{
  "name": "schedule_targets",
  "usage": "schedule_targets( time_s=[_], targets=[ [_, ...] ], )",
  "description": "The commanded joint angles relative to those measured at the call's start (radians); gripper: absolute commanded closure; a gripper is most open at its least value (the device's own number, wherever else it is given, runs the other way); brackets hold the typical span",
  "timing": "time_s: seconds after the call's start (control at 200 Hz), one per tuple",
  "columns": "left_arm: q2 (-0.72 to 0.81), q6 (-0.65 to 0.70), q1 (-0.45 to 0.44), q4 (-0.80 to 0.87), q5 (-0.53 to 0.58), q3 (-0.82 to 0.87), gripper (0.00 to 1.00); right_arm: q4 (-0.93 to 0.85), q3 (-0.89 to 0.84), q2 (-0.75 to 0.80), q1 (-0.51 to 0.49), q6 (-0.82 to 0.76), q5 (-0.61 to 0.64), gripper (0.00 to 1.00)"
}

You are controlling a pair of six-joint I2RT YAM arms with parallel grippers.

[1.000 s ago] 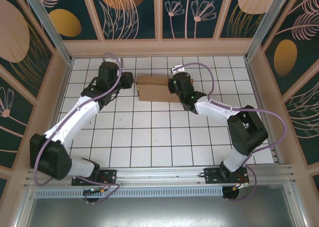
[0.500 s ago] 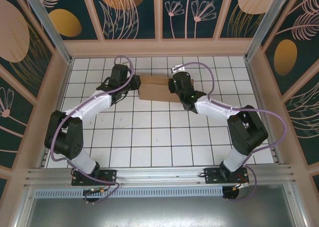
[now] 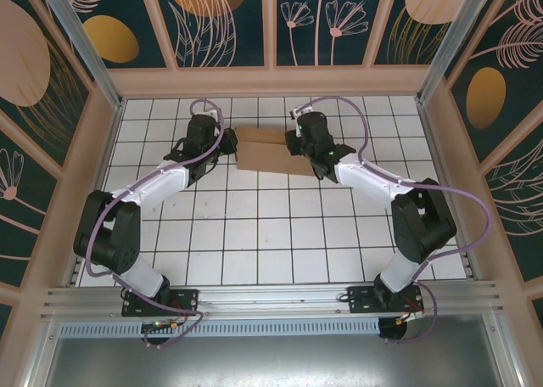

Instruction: Fold the paper box

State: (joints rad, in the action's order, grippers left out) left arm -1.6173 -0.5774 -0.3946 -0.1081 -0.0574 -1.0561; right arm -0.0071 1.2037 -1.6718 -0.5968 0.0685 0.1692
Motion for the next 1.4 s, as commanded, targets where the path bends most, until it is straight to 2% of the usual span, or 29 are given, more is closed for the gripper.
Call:
schedule_targets(
  time_s=[0.0, 0.095, 0.155, 0.225, 0.4, 0.601, 0.836, 0.986, 1.146, 1.396],
  targets=[
    [-0.064, 0.033, -0.002, 0.215, 0.047, 0.013, 0.97, -0.14, 0.081, 0.024, 0.008, 0.039, -0.15, 0.66],
    [-0.069, 0.05, -0.003, 0.232, 0.065, 0.004, 0.97, -0.145, 0.112, 0.073, 0.041, 0.068, -0.216, 0.59],
    [-0.069, 0.055, -0.002, 0.233, 0.071, 0.002, 0.97, -0.133, 0.098, 0.11, 0.045, 0.084, -0.205, 0.57],
    [-0.068, 0.058, -0.004, 0.231, 0.07, 0.004, 0.97, -0.146, 0.077, 0.14, 0.113, 0.124, -0.183, 0.57],
    [-0.061, 0.062, -0.006, 0.231, 0.061, -0.002, 0.97, -0.129, -0.058, 0.204, 0.241, 0.22, -0.176, 0.55],
    [-0.053, 0.063, -0.007, 0.232, 0.057, -0.005, 0.98, -0.097, -0.163, 0.218, 0.294, 0.219, -0.24, 0.5],
    [-0.052, 0.061, -0.007, 0.237, 0.057, -0.007, 0.97, -0.079, -0.2, 0.177, 0.305, 0.217, -0.268, 0.52],
    [-0.059, 0.058, -0.007, 0.235, 0.056, 0.003, 0.97, -0.068, -0.259, 0.155, 0.305, 0.259, -0.226, 0.63],
    [-0.057, 0.045, -0.007, 0.222, 0.047, 0.033, 0.97, 0.015, -0.398, 0.192, 0.294, 0.32, -0.242, 0.65],
    [-0.09, -0.038, -0.007, 0.131, -0.031, 0.127, 0.98, 0.098, -0.519, 0.169, 0.177, 0.313, -0.083, 0.66]
  ],
)
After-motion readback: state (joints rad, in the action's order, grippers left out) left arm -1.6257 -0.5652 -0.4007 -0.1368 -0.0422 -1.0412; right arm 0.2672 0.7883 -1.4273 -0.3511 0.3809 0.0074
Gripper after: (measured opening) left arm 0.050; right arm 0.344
